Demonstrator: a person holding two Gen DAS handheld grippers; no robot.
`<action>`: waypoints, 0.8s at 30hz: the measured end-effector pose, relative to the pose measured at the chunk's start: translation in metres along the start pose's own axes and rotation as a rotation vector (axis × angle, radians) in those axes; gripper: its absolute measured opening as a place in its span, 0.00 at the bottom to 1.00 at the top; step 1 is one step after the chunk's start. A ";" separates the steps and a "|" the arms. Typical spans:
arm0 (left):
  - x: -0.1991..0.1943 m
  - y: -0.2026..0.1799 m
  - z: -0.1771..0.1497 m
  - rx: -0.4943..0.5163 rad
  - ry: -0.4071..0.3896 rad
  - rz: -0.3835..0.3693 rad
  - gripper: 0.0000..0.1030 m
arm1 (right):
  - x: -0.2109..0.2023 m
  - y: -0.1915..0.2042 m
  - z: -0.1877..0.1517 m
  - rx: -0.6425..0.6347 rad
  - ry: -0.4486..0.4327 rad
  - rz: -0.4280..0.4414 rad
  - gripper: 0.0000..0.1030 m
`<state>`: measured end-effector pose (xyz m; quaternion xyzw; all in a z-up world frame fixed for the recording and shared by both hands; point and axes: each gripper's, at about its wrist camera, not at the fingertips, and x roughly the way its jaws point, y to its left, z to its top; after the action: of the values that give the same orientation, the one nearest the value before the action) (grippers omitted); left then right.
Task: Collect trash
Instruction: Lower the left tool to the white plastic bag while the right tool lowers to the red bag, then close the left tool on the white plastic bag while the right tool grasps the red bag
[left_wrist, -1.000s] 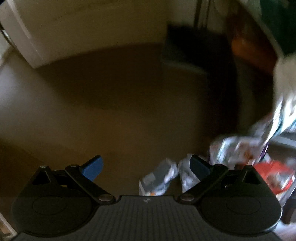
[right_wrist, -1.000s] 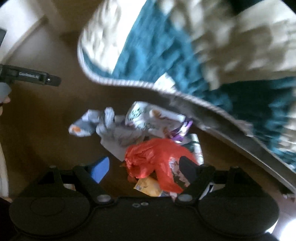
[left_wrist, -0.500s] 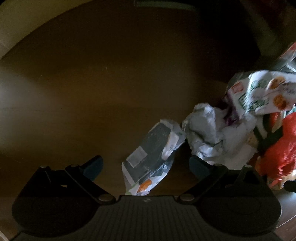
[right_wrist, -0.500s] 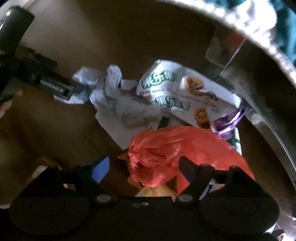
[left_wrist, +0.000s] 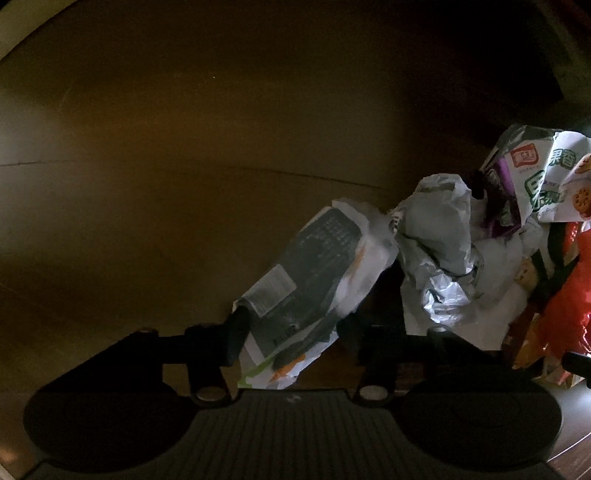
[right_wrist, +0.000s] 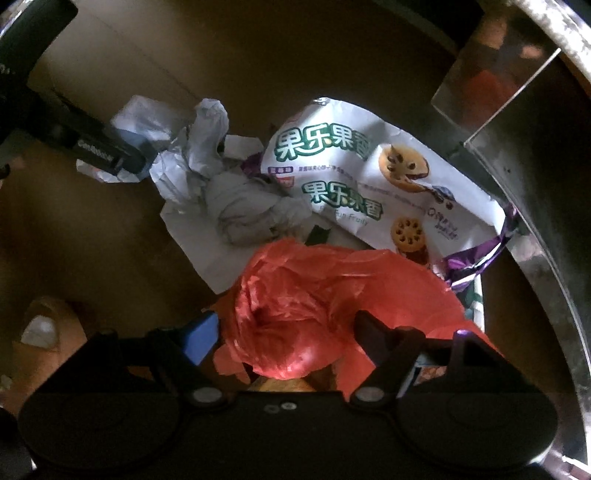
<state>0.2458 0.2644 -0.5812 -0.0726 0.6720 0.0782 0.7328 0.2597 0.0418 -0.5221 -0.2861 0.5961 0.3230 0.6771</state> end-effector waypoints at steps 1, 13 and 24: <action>0.004 -0.003 0.002 -0.004 -0.002 -0.002 0.38 | -0.001 0.000 -0.001 -0.007 -0.004 0.000 0.74; -0.005 0.002 -0.016 -0.056 -0.067 -0.047 0.08 | -0.025 0.005 -0.004 -0.071 -0.058 -0.003 0.52; -0.028 0.012 -0.034 -0.151 -0.090 -0.075 0.05 | -0.105 -0.002 -0.021 -0.039 -0.147 0.045 0.51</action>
<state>0.2081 0.2684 -0.5563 -0.1492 0.6275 0.1044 0.7570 0.2397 0.0142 -0.4209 -0.2614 0.5448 0.3695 0.7059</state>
